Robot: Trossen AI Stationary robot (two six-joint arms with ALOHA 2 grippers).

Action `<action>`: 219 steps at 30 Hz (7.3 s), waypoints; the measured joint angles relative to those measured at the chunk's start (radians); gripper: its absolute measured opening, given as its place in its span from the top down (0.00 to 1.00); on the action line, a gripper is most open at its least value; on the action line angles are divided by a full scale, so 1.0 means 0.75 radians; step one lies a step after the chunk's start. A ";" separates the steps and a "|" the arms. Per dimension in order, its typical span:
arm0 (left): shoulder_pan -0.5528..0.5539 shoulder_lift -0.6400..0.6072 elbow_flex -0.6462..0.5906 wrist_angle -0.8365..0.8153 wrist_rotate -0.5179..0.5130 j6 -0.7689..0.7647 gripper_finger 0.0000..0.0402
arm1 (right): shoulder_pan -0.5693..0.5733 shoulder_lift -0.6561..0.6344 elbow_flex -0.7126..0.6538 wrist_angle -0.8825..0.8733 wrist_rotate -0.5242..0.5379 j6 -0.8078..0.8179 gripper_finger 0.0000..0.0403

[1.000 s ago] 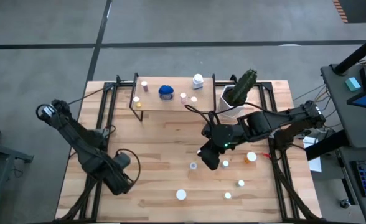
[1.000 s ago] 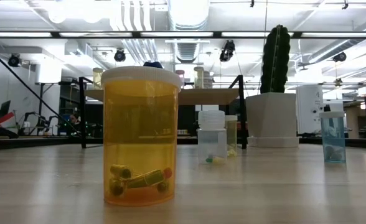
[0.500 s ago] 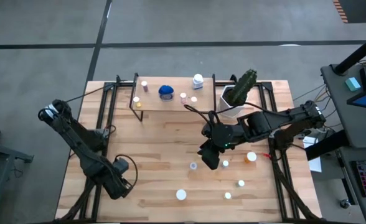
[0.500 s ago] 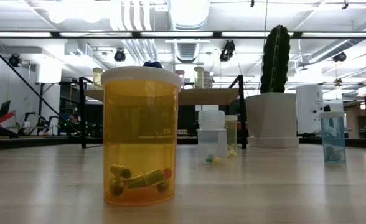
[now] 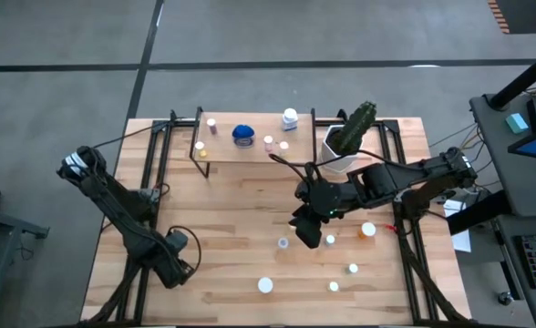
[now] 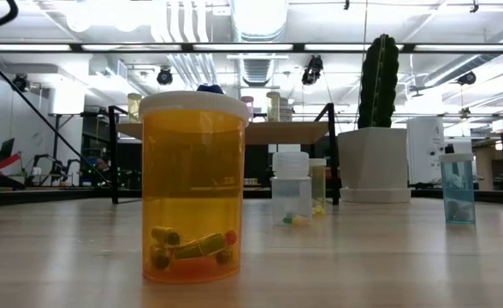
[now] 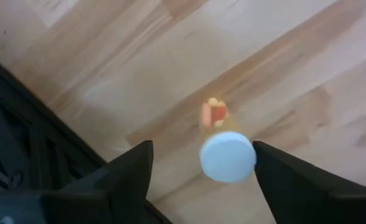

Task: Pick and place medicine bottles onto shelf by color
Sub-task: Put the yellow pill bottle on the shelf

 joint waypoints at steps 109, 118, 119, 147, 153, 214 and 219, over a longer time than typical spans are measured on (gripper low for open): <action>1.757 0.470 1.232 -0.858 -0.483 2.328 0.76 | -0.082 -0.002 0.003 0.107 0.158 -0.552 0.70; 1.758 0.470 1.232 -0.858 -0.481 2.332 0.65 | -0.082 -0.002 0.003 0.107 0.157 -0.552 0.70; 1.758 0.470 1.230 -0.858 -0.480 2.332 0.63 | -0.082 -0.002 0.003 0.106 0.158 -0.552 0.70; 1.636 0.175 1.294 -0.826 -0.186 2.032 0.59 | -0.054 0.001 -0.069 0.127 0.157 -0.344 0.70; 1.309 -0.016 1.253 -0.518 -0.220 1.826 0.59 | -0.040 0.004 -0.229 0.132 0.144 -0.185 0.62; 0.743 -0.098 1.125 0.281 -0.423 1.780 0.59 | -0.043 0.136 -1.205 1.275 0.228 -0.481 0.74; 0.711 -0.098 1.124 0.280 -0.430 1.782 0.59 | -0.044 0.079 -1.072 1.115 0.198 -0.420 0.74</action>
